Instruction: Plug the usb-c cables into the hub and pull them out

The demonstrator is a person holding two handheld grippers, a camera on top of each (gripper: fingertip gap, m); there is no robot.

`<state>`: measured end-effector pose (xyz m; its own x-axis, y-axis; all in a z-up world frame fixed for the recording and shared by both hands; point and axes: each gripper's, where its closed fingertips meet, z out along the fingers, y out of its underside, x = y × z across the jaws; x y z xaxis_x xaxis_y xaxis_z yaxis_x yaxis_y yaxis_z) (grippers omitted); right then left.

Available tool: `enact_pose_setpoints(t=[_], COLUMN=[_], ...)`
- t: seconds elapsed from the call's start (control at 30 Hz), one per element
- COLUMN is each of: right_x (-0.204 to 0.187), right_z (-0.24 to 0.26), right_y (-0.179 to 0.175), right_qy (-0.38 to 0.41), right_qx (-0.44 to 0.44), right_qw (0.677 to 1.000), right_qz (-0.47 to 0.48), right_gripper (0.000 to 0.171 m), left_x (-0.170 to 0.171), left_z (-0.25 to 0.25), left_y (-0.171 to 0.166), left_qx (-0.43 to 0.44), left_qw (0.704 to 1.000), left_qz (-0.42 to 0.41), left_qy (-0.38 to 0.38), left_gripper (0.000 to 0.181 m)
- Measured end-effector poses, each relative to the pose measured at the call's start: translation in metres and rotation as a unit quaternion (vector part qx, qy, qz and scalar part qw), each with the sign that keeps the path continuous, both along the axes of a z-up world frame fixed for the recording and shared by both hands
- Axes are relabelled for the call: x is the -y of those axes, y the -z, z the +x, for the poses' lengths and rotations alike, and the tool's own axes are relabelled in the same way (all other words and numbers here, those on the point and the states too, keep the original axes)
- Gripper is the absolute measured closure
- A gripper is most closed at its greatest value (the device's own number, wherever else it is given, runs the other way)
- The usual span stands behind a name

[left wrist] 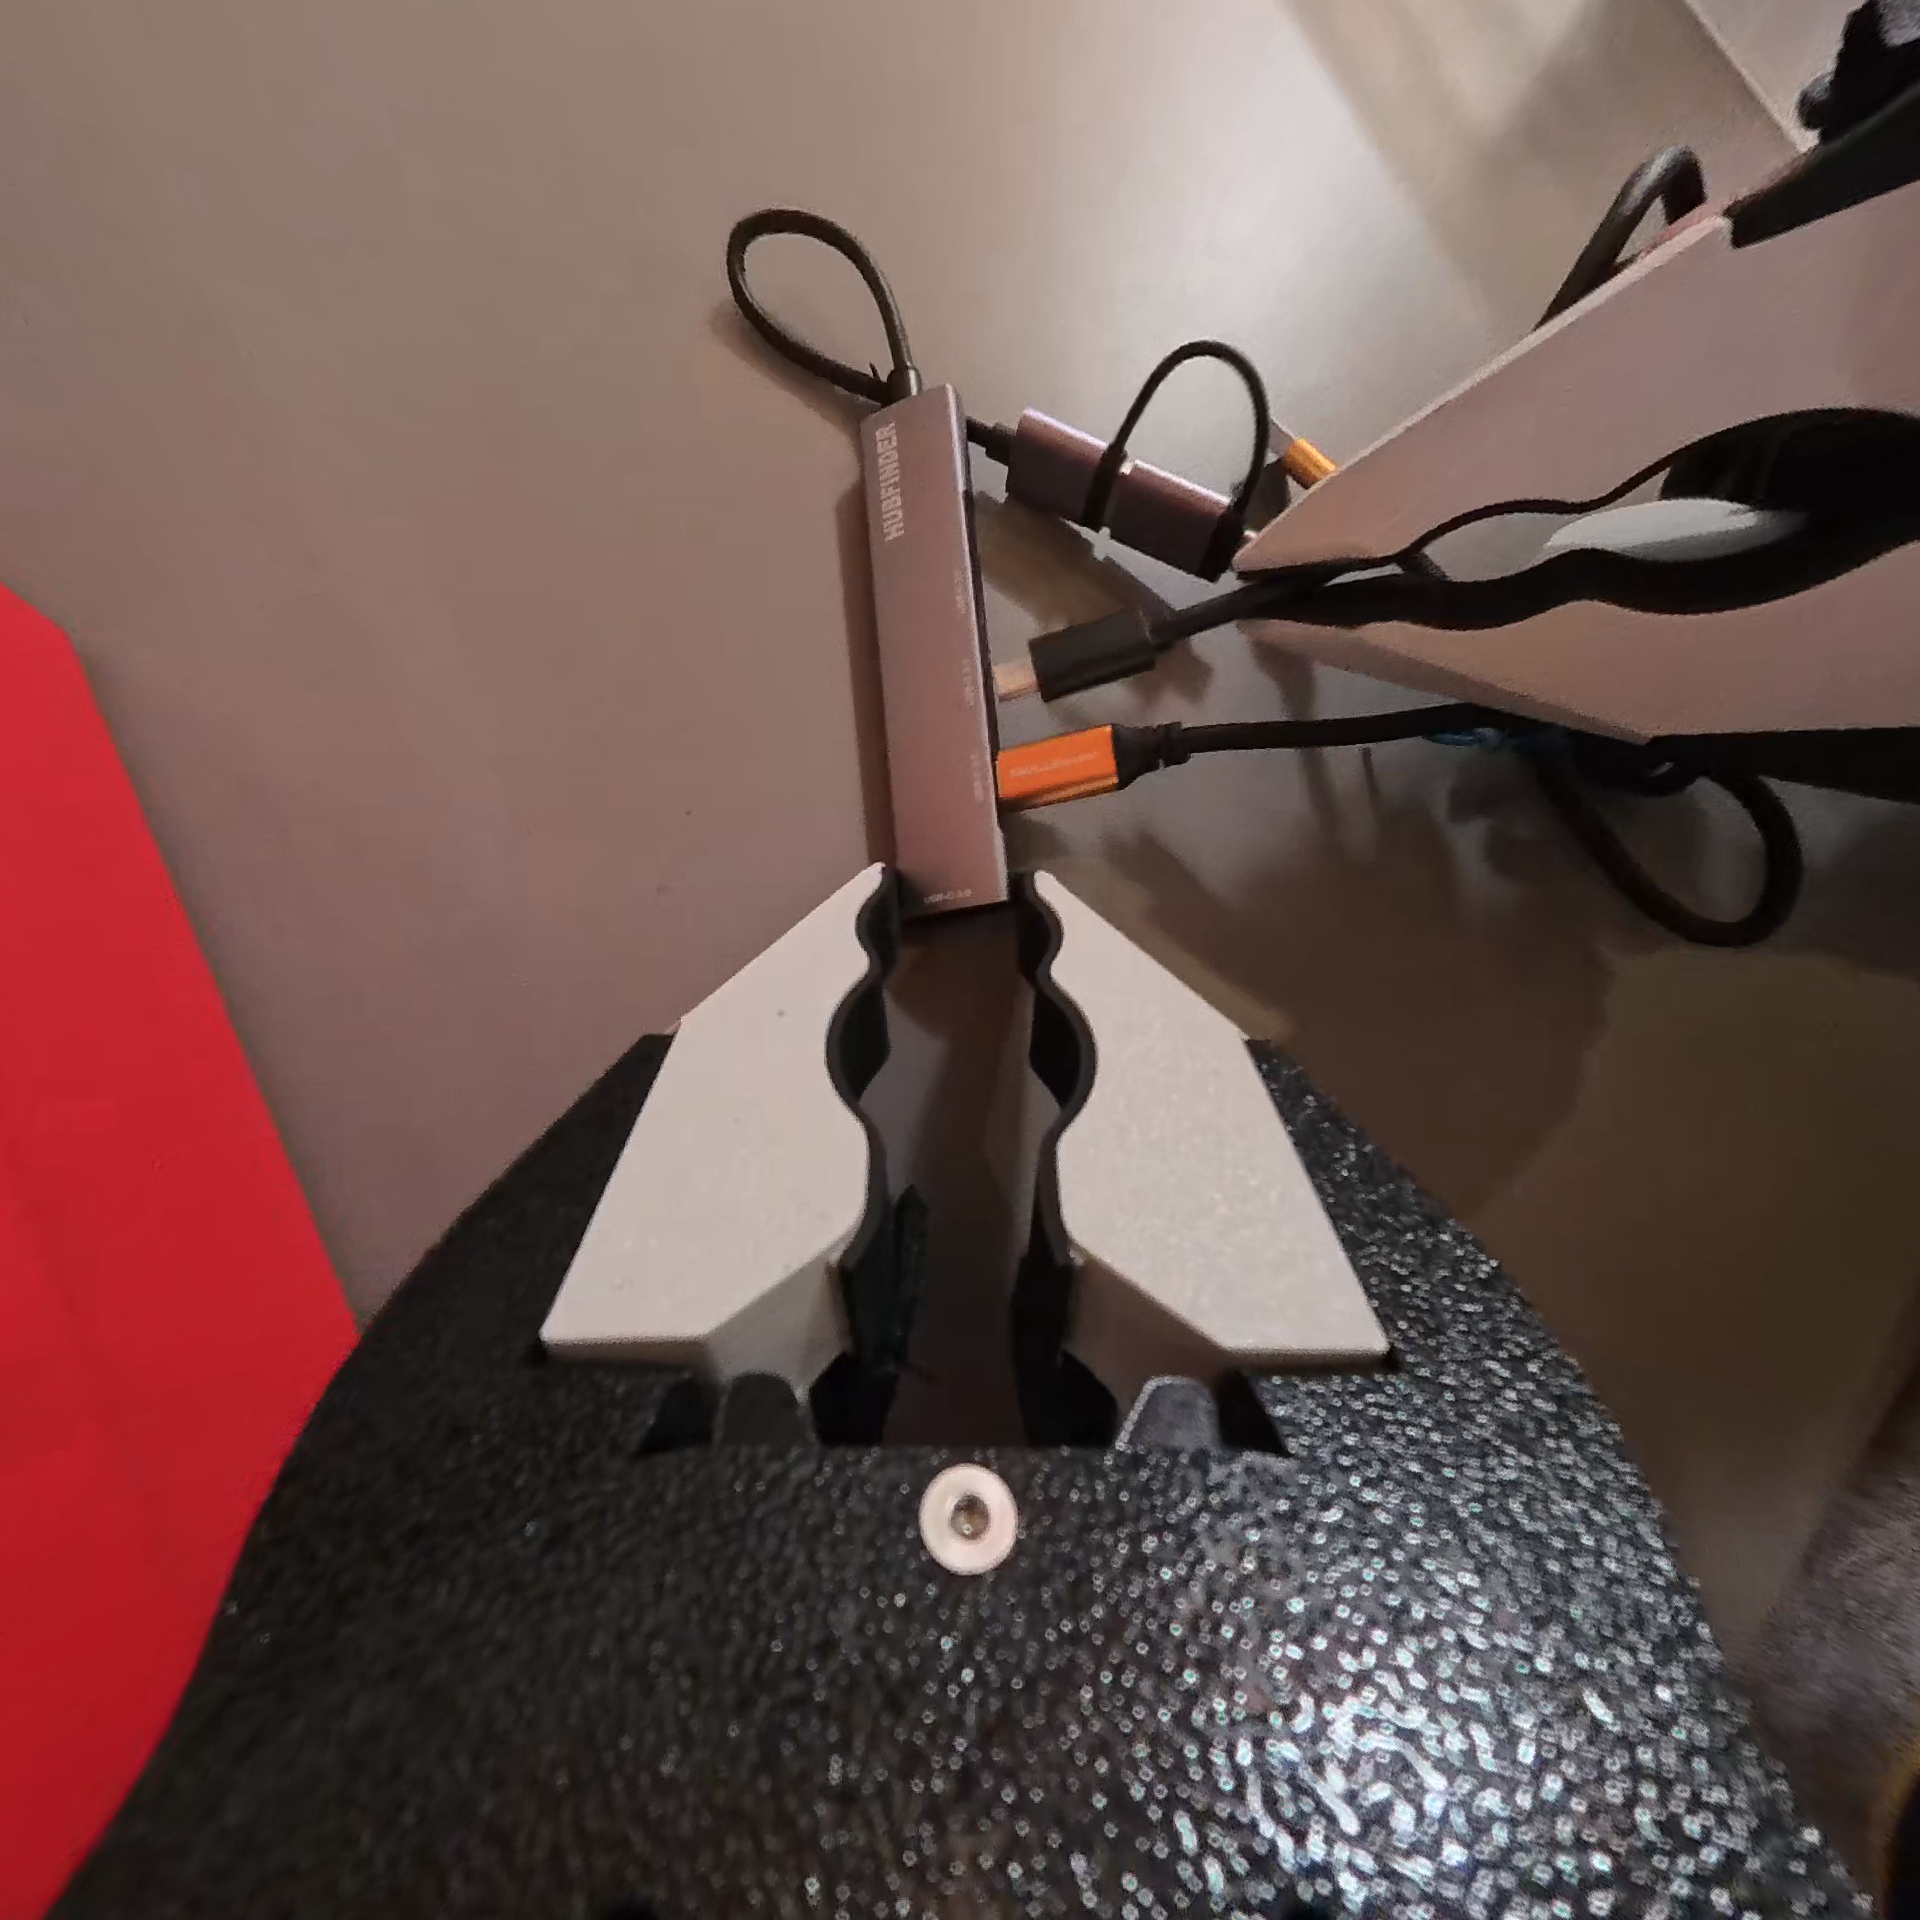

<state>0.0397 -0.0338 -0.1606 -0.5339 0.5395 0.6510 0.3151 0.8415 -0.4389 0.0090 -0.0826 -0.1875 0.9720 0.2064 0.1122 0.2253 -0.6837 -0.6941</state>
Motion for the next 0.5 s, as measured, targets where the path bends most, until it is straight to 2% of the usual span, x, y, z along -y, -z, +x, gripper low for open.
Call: enact_pose_setpoints(t=[0.5], right_x=[0.0015], right_z=[0.0030], right_y=[0.0020], right_qy=[0.005], right_qx=[0.014], right_qw=[0.998], right_qz=[0.055], right_gripper=[0.168], left_x=[-0.0014], left_z=[0.0057], left_y=[-0.0005], left_qx=[-0.006], left_qw=[1.000], left_qz=[-0.012], left_qy=[0.000], left_gripper=[0.161])
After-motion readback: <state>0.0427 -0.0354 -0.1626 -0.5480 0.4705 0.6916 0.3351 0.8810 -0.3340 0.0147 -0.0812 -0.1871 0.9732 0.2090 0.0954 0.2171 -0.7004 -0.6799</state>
